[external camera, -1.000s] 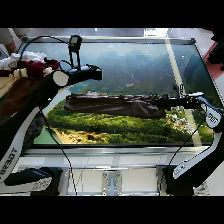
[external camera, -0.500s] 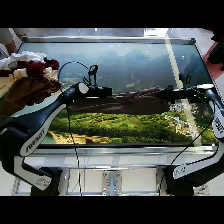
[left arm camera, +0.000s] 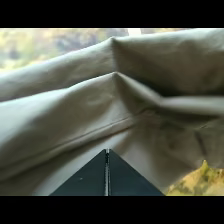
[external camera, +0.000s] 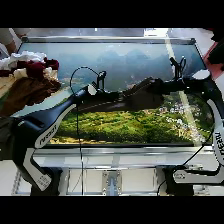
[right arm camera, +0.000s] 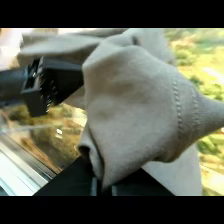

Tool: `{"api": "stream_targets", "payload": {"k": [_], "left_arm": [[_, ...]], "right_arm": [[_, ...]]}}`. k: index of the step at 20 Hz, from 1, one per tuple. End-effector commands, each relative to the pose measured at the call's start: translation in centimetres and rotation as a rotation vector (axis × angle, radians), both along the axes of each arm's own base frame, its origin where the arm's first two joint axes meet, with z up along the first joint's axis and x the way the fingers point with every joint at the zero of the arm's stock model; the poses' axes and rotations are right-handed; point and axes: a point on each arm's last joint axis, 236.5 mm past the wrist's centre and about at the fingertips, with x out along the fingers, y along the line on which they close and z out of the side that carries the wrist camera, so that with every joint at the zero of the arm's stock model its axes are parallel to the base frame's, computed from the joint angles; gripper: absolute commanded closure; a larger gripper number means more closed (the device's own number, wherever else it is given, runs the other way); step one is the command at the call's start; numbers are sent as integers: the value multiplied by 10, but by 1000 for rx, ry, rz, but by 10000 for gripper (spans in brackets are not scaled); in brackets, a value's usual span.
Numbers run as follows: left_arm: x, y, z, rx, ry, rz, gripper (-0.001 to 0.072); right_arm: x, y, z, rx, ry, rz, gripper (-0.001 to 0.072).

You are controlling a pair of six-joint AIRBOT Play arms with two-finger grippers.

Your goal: Fold the shirts.

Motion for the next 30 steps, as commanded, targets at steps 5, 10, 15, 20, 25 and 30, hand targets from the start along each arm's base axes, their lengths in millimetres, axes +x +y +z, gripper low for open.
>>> {"api": "stream_targets", "payload": {"k": [5,10,15,20,25,30], "left_arm": [[-3,-6,-28,58,30,-71,700],[50,3,83,-21,-174,-43,699],[85,105,238,70,-485,55,699],[75,194,322,119,-620,178,699],[65,226,322,197,-595,189,699],[64,238,312,278,-584,177,700]], "right_arm": [[10,57,64,-54,-140,61,681],[15,71,104,-70,-210,60,682],[8,111,101,-40,-181,72,682],[13,200,64,10,-166,96,682],[30,288,-6,51,-96,84,682],[60,344,-20,237,-158,-13,505]]}}
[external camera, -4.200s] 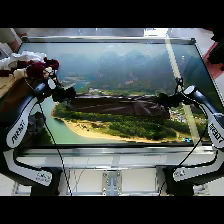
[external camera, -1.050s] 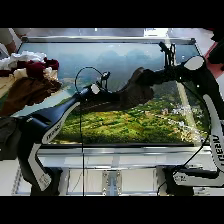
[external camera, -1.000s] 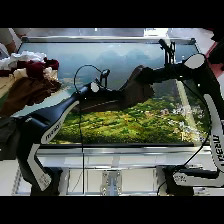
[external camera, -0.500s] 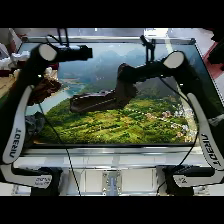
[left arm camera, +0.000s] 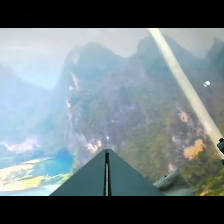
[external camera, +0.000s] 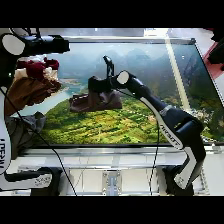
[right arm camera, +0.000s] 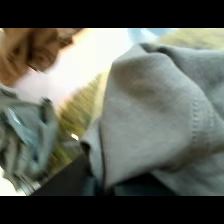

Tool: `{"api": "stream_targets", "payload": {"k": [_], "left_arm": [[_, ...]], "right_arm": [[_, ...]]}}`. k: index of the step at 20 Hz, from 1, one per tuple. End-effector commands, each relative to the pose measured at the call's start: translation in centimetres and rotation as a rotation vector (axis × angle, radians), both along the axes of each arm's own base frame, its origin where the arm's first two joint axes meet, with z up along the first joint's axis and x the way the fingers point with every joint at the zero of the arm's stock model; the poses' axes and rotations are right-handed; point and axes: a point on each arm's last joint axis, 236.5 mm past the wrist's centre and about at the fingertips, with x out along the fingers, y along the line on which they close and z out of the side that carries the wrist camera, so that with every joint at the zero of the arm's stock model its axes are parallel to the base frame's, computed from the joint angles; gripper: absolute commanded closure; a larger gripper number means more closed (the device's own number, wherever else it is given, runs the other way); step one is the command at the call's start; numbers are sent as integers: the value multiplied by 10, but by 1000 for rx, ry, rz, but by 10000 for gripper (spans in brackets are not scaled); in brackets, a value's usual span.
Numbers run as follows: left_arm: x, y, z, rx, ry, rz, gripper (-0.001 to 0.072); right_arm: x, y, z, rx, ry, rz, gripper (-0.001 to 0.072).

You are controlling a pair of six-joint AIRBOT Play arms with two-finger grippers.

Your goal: Fold the shirts.

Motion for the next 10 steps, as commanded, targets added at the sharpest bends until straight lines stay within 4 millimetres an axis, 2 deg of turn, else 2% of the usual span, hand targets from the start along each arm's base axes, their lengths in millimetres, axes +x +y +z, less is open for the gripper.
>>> {"api": "stream_targets", "payload": {"k": [1,2,4,5,6,8,9,10], "left_arm": [[-2,11,-4,51,10,15,699],[-2,12,-4,56,10,17,699],[-3,13,-8,69,23,15,699],[-5,16,-12,85,36,16,699],[-6,19,-15,106,48,18,699],[-8,23,-20,131,62,21,699],[-8,22,-20,131,64,21,699],[-8,22,-20,129,62,21,699]], "right_arm": [[31,29,4,138,-75,-111,271],[40,24,10,154,-85,-142,191],[51,1,14,113,-97,-107,194],[52,-17,11,60,-94,-65,196],[55,-45,6,-8,-83,-30,198],[63,-113,-14,-154,-3,-33,205],[63,-151,-28,-217,75,-56,203],[58,-180,-41,-260,151,-56,197]]}}
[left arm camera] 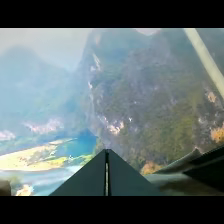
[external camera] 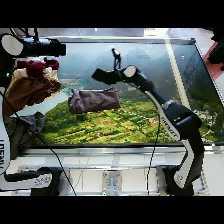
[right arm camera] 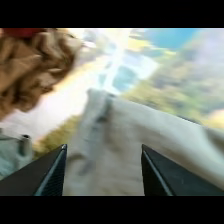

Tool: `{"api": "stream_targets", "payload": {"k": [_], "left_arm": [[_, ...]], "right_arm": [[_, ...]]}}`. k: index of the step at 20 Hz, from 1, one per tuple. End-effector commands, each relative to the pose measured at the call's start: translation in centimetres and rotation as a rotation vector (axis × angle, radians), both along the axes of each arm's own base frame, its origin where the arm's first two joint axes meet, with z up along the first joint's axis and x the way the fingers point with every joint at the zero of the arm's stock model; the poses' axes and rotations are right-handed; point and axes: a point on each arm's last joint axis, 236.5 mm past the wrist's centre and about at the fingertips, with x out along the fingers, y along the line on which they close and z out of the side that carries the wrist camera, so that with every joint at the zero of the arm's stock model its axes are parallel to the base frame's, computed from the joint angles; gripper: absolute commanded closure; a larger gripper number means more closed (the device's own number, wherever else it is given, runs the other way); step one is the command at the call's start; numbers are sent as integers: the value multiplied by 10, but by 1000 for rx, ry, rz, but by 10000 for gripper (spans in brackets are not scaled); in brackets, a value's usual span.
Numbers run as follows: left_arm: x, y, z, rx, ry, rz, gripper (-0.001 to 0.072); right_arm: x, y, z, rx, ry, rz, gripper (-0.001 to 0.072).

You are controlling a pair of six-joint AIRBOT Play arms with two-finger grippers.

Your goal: Fold the shirts.

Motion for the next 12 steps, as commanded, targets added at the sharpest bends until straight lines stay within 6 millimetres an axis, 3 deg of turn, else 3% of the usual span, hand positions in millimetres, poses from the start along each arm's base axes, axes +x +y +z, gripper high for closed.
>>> {"api": "stream_targets", "payload": {"k": [1,3,5,8,12], "left_arm": [[-1,4,-2,21,8,6,699],[1,4,1,15,-8,12,699],[2,4,2,15,-11,12,699],[2,5,2,15,-11,12,699],[1,5,0,19,-6,10,699]], "right_arm": [[-20,-104,-45,-198,241,12,192],[-34,-129,-66,-222,329,27,115],[-42,-132,-86,-224,368,37,99],[-54,-105,-106,-136,407,115,99],[-56,-77,-130,-64,427,139,99]]}}
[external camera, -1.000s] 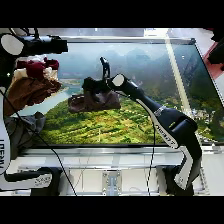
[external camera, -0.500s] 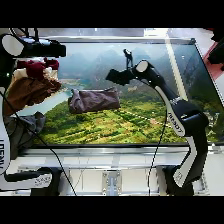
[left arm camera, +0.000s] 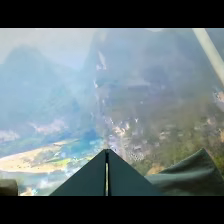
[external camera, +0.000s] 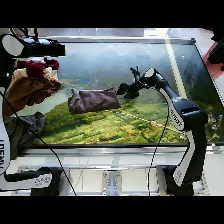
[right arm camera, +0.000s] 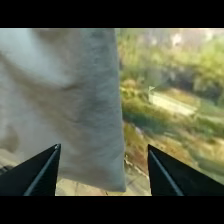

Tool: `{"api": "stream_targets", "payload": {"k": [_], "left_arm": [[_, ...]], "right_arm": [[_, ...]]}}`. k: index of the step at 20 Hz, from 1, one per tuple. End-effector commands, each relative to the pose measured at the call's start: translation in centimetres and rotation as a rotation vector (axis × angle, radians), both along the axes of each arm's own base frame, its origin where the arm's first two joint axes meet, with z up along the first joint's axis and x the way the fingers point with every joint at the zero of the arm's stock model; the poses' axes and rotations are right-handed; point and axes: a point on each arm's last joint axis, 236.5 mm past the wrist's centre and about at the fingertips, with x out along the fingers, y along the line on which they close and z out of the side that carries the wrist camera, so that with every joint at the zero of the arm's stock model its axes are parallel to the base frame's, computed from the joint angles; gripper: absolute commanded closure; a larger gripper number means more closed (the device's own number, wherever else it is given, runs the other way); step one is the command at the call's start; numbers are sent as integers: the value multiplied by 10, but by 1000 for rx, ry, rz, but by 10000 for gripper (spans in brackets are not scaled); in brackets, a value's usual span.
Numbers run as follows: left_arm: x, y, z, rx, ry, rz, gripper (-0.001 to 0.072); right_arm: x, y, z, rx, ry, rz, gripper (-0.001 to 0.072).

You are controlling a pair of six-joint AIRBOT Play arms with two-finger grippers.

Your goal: Fold the shirts.

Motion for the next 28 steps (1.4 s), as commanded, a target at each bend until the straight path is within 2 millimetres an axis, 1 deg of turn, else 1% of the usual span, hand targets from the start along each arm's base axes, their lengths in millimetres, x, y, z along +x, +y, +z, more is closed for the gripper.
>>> {"api": "stream_targets", "payload": {"k": [1,3,5,6,7,9,10,11,12,13,14,15,16,17,18,19,20,21,22,24,26,27,28], "left_arm": [[0,1,0,5,0,0,699],[0,1,0,7,0,1,699],[0,1,1,6,-3,1,699],[0,1,1,6,-3,1,699],[0,1,0,5,-2,1,699],[0,1,1,5,-2,1,699],[0,1,0,5,-1,1,699],[0,1,0,6,1,1,699],[0,2,0,10,1,2,699],[0,4,-1,18,0,5,699],[0,5,-1,23,1,8,699],[-1,6,-2,24,8,8,699],[-3,5,-5,26,23,4,699],[-5,5,-8,30,38,2,699],[-7,5,-11,31,50,-2,699],[-8,5,-11,29,54,-1,699],[-7,5,-11,20,55,5,699],[-7,4,-10,6,57,12,699],[-7,3,-9,-4,55,13,699],[-6,-3,-6,-40,47,6,699],[-6,-10,-1,-81,38,-5,700],[-6,-13,1,-96,36,-9,699],[-6,-15,2,-109,35,-13,699]], "right_arm": [[-2,29,-11,110,15,10,99],[6,47,-4,183,-15,-12,101],[13,57,-2,200,-52,-34,112],[14,61,-1,203,-61,-37,112],[13,66,-2,201,-65,-30,135],[9,70,-3,196,-66,-18,265],[9,71,-3,196,-74,-8,453],[9,72,-1,204,-83,-1,684],[10,72,3,216,-81,-6,679],[15,66,12,217,-96,-2,679],[24,53,21,188,-125,-9,679],[36,31,31,136,-153,-35,680],[46,2,42,60,-189,-55,679],[53,-38,54,-44,-215,-80,680],[55,-87,68,-161,-232,-110,680],[51,-132,80,-270,-228,-144,679],[40,-189,94,-401,-209,-193,679],[24,-244,110,-521,-183,-236,679],[3,-293,126,-622,-143,-289,679],[-44,-375,150,-775,-50,-395,679],[-93,-433,162,-859,43,-502,680],[-116,-454,164,-881,82,-553,680],[-139,-470,160,-895,124,-592,679]]}}
